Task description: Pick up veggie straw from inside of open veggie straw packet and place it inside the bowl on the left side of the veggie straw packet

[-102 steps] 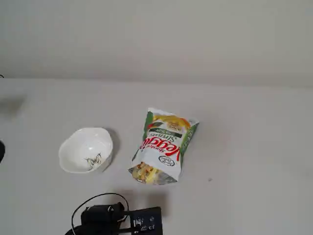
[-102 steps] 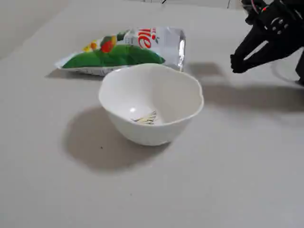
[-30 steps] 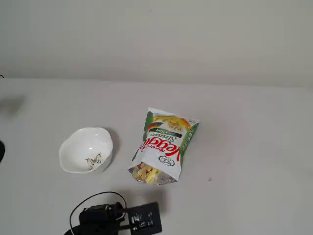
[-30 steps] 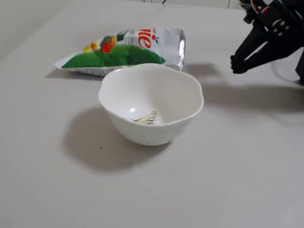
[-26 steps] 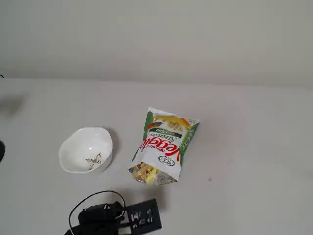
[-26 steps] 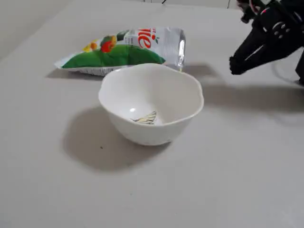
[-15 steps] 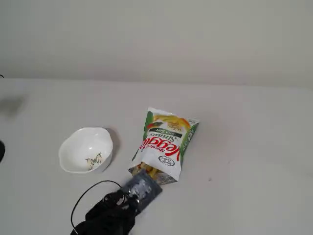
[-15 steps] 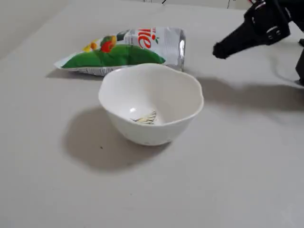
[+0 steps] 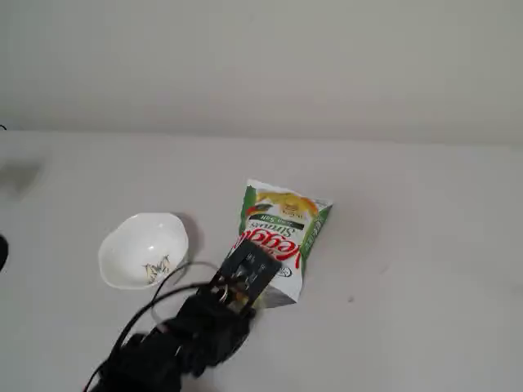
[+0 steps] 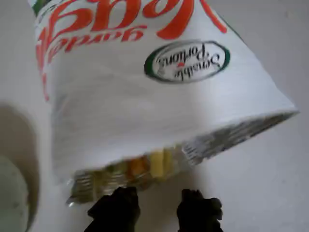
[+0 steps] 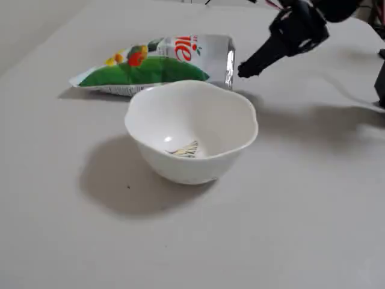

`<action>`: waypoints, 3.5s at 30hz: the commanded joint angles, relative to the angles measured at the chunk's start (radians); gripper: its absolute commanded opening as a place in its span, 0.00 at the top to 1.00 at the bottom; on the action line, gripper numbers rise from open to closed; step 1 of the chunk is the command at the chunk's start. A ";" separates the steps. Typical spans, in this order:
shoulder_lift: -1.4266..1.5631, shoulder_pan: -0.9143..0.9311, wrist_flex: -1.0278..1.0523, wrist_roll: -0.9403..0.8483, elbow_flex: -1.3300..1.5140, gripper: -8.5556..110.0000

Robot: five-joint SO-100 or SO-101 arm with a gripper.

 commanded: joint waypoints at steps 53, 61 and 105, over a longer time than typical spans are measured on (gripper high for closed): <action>0.255 -0.373 0.804 0.002 -0.390 0.93; -0.051 -0.551 0.729 0.135 -0.713 0.93; 0.551 -0.087 0.798 0.928 -0.252 0.93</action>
